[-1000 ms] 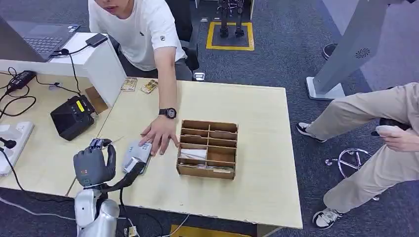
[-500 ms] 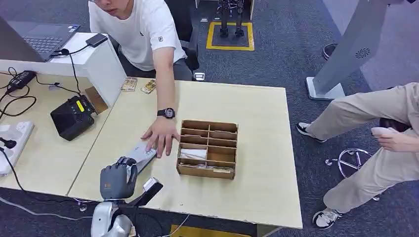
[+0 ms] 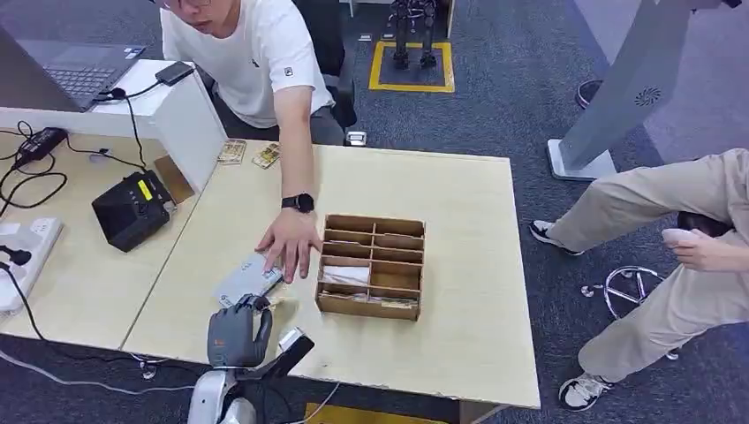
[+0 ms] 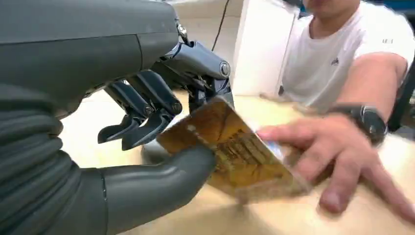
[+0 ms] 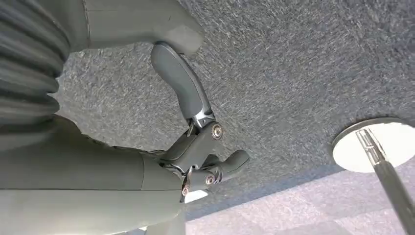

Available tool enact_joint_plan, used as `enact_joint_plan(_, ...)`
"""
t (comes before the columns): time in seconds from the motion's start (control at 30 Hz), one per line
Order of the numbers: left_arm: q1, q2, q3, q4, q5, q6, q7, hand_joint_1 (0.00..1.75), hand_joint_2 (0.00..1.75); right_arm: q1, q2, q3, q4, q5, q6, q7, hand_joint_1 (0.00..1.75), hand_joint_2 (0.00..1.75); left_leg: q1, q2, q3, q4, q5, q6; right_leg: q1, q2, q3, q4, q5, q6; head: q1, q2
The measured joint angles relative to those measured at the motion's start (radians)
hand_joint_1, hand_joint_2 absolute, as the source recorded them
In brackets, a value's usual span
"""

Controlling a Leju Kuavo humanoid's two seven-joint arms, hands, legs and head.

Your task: Pass the card to the sensor for recognition and then transmit it.

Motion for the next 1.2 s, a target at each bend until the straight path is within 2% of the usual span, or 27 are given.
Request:
enact_joint_plan(0.23, 0.007, 0.001, 0.0, 0.046, -0.013, 0.001, 0.005, 1.75, 1.75, -0.002, -0.003, 0.0, 0.017, 0.0, 0.0, -0.001, 0.0, 1.75, 0.0, 0.0, 0.001, 0.0, 0.0, 0.0, 0.0, 0.0, 0.0, 0.0, 0.0, 0.0, 0.0, 0.0)
enact_joint_plan(0.47, 0.008, 0.001, 0.0, 0.053, -0.014, 0.001, 0.009, 1.75, 1.75, -0.002, -0.005, 0.0, 0.03, 0.0, 0.0, -0.011, 0.0, 1.75, 0.0, 0.0, 0.0, 0.0, 0.0, 0.0, 0.0, 0.0, 0.0, 0.0, 0.0, 0.0, 0.0, 0.0)
enact_joint_plan(0.6, 0.009, 0.0, 0.0, 0.052, 0.025, 0.001, -0.027, 1.75, 1.75, -0.002, -0.005, 0.0, 0.032, 0.0, 0.0, -0.011, 0.0, 1.75, 0.0, 0.0, 0.001, 0.0, 0.0, 0.0, 0.0, 0.0, 0.0, 0.0, 0.0, 0.0, 0.0, 0.0)
enact_joint_plan(0.67, 0.009, -0.004, 0.002, 0.047, 0.1, 0.001, -0.084, 1.75, 1.75, -0.003, -0.005, 0.0, 0.032, 0.0, 0.0, -0.008, 0.0, 1.75, 0.0, 0.0, 0.001, 0.0, 0.0, 0.0, 0.0, 0.0, 0.0, 0.0, 0.0, 0.0, 0.0, 0.0)
enact_joint_plan(0.73, 0.009, -0.01, 0.01, 0.043, 0.278, 0.001, -0.2, 1.75, 1.75, -0.003, -0.005, 0.0, 0.032, -0.001, 0.0, -0.007, 0.0, 1.75, 0.0, 0.0, 0.001, 0.0, 0.0, 0.0, 0.0, 0.0, 0.0, 0.0, 0.0, 0.0, 0.0, 0.0)
enact_joint_plan(0.77, 0.009, -0.01, 0.01, 0.042, 0.355, 0.001, -0.239, 1.75, 1.75, -0.003, -0.005, 0.0, 0.032, -0.004, 0.0, -0.007, 0.0, 1.75, 0.0, 0.0, 0.001, 0.0, 0.0, 0.0, 0.0, 0.0, 0.0, 0.0, 0.0, 0.0, 0.0, 0.0)
enact_joint_plan(0.83, 0.009, -0.011, 0.01, 0.037, 0.44, 0.001, -0.267, 1.75, 1.75, -0.003, -0.005, 0.0, 0.032, -0.004, 0.0, -0.007, 0.0, 1.75, 0.0, 0.0, 0.001, 0.0, 0.0, 0.0, 0.0, 0.0, -0.001, 0.0, 0.0, 0.0, 0.0, 0.0)
enact_joint_plan(0.97, 0.009, -0.013, -0.032, -0.047, 0.685, -0.035, -0.264, 1.75, 1.75, -0.003, -0.005, 0.0, 0.031, 0.002, 0.0, 0.003, 0.0, 1.75, 0.0, 0.0, 0.0, 0.0, 0.0, 0.0, 0.0, 0.0, -0.001, 0.0, 0.0, 0.0, 0.0, 0.0)
enact_joint_plan(1.1, 0.009, -0.01, -0.114, -0.186, 0.801, -0.045, -0.199, 1.75, 1.75, -0.002, -0.005, 0.0, 0.026, 0.008, 0.0, 0.005, 0.0, 1.75, 0.0, 0.0, 0.0, 0.0, 0.0, 0.0, 0.0, 0.0, -0.001, 0.0, 0.0, 0.0, 0.0, 0.0)
enact_joint_plan(1.2, 0.006, -0.007, -0.184, -0.283, 0.883, -0.05, -0.173, 1.75, 1.75, -0.002, -0.005, 0.0, 0.022, 0.021, 0.0, 0.007, 0.0, 1.75, 0.0, 0.0, 0.0, 0.0, 0.0, 0.0, 0.0, 0.0, -0.001, 0.0, 0.0, 0.0, 0.0, 0.0)
